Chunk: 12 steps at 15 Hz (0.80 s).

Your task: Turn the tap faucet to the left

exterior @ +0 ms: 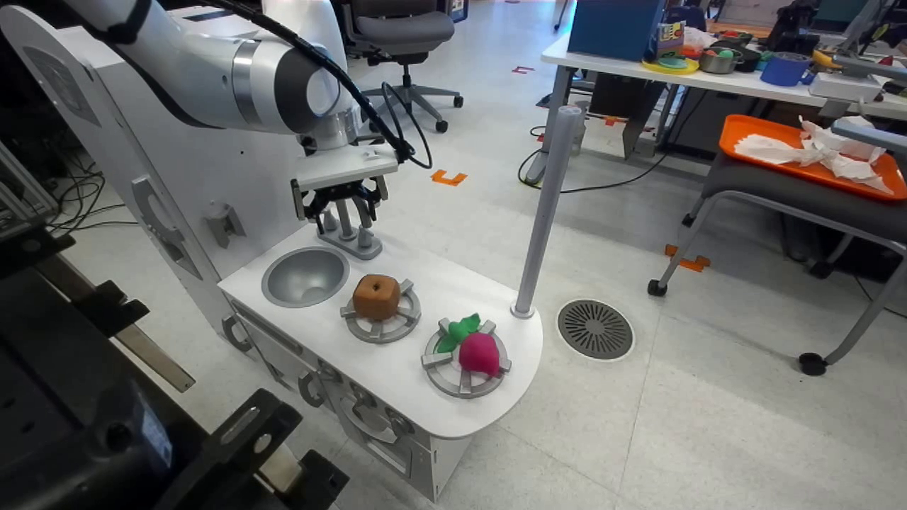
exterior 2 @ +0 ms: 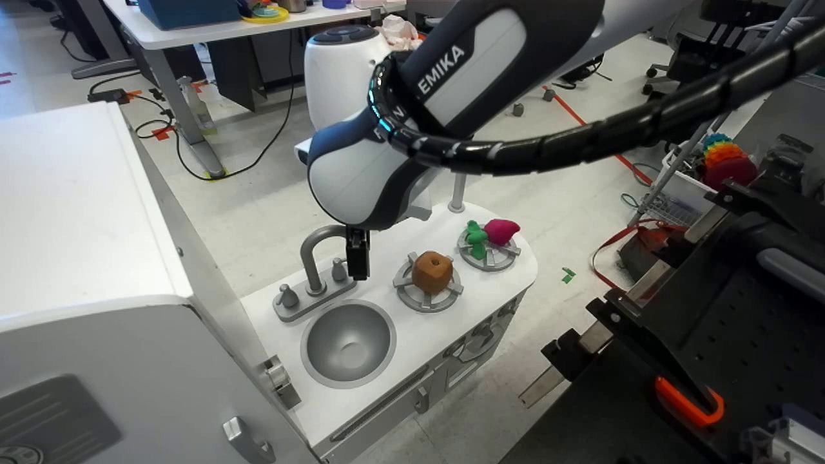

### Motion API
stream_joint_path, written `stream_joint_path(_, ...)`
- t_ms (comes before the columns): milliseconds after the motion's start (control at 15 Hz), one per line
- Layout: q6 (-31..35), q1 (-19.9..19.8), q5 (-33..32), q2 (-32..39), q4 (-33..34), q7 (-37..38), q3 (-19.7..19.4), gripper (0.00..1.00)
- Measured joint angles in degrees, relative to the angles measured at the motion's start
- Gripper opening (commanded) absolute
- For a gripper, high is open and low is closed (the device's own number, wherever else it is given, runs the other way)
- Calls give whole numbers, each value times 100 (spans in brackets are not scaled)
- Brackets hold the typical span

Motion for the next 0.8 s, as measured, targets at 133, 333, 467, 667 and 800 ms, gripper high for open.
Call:
stream_joint_path(133,-280,-19,4,-9,1,-147,81,100)
stream_joint_path(333,-596,-125,9,-27,1,-493,272,100)
stream_joint_path(467,-702,-210,14,-27,1,-686,379,100)
stream_joint_path(667,-895,-322,70,-28,1,-921,532,100)
stream_joint_path(800,-1143,-387,130,-29,5,-1082,663,100)
